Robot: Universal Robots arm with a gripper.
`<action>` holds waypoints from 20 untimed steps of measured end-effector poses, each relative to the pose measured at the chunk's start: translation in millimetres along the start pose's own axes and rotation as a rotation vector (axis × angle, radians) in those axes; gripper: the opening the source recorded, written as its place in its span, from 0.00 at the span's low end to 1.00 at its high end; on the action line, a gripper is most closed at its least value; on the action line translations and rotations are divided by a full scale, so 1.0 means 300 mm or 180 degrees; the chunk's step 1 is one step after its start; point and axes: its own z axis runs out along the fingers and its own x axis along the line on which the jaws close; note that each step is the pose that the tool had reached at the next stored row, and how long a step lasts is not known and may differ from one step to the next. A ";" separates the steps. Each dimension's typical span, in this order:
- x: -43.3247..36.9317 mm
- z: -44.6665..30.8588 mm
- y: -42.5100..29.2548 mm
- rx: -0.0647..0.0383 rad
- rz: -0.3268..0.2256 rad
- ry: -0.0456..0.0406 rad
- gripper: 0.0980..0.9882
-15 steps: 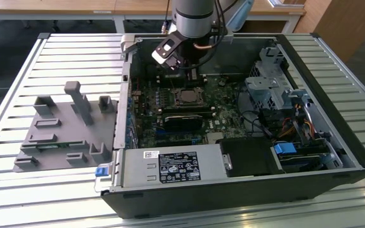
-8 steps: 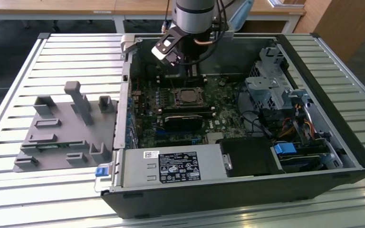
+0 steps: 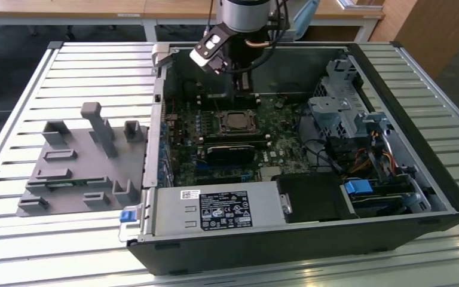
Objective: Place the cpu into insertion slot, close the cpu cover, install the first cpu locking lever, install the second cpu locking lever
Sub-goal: 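Install the first cpu locking lever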
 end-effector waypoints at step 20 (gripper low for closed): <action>0.001 -0.070 0.002 0.0019 -0.0800 0.0015 0.01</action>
